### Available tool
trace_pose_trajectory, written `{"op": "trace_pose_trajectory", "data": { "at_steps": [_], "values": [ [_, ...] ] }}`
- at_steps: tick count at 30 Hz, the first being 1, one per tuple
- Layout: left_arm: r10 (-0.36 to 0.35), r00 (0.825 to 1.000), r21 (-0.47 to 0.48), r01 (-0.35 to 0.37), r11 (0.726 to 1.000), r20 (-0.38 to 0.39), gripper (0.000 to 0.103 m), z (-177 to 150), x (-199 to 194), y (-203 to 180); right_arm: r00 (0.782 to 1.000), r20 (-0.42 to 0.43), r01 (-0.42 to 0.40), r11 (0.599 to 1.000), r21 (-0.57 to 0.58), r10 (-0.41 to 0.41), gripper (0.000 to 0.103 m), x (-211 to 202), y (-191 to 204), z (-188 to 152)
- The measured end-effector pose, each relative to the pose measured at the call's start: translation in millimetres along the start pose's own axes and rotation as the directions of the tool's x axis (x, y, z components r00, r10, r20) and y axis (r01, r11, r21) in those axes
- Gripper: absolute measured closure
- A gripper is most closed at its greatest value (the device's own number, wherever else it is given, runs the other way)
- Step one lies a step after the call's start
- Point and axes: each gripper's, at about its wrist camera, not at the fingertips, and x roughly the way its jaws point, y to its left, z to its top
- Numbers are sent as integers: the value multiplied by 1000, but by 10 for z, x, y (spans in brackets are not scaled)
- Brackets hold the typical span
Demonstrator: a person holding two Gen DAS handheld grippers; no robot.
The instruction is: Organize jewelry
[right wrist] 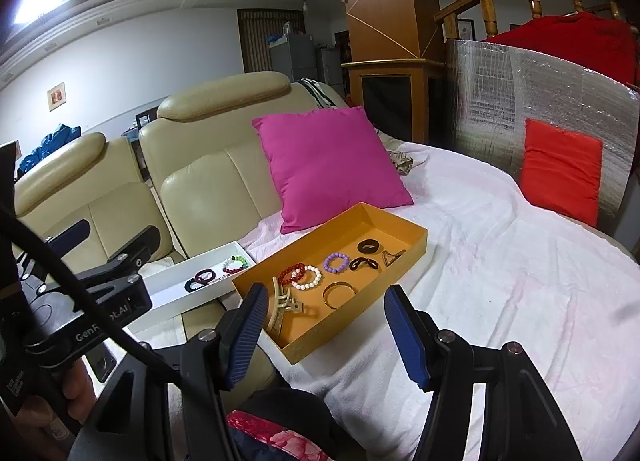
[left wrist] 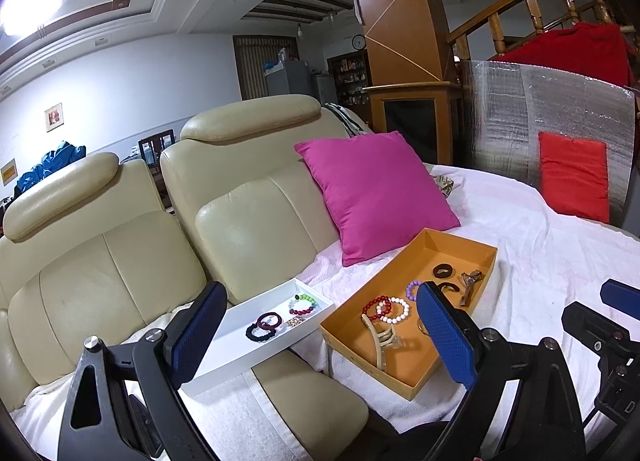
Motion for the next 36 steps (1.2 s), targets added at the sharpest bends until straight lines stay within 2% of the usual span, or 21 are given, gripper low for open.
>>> {"op": "trace_pose_trajectory", "data": {
  "at_steps": [16,36],
  "values": [
    [-1,999,-15,0,1000,-46,7,-9,224,34,1000,-20,19,1000,-3,-19,39,174,24,71],
    [15,994,-20,-17,1000,-104,7,-15,652,26,997,-73,13,1000,-27,-15,39,695,56,201]
  ]
}}
